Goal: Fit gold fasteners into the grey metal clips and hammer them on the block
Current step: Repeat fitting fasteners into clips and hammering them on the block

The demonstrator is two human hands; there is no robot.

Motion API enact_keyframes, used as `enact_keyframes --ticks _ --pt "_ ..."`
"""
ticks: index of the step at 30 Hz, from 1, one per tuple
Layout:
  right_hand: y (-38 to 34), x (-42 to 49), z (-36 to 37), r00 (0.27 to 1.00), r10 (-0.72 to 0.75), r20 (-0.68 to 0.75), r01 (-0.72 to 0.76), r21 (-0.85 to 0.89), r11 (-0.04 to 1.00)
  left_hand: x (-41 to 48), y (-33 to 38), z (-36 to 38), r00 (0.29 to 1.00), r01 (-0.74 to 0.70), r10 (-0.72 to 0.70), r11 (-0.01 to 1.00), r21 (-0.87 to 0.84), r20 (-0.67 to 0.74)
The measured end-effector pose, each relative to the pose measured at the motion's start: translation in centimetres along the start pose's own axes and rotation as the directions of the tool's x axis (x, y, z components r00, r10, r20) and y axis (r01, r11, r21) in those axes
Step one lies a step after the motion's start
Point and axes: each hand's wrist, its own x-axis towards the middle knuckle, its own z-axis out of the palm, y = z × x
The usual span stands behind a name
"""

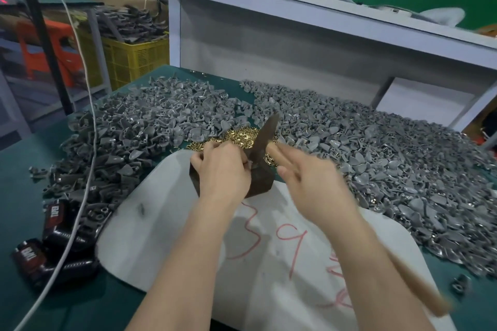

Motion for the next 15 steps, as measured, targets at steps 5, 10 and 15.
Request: enact_keyframes --ticks 5,10,15 --pt "1.2 0.8 -0.1 0.993 0.048 0.112 -0.055 0.061 0.997 -0.1 -0.1 -0.2 1.0 -0.005 0.005 1.0 -0.004 0.002" --pt "4.0 2.0 0.4 0.942 0.287 0.175 -0.314 0.159 0.936 -0.2 0.0 -0.3 1.0 0.016 -0.017 0.999 -0.032 -0.015" --pt "5.4 1.3 1.7 0.843 0.388 0.373 -0.392 -0.069 0.917 -0.3 0.2 -0.5 0.999 0.023 -0.026 0.998 -0.052 -0.045"
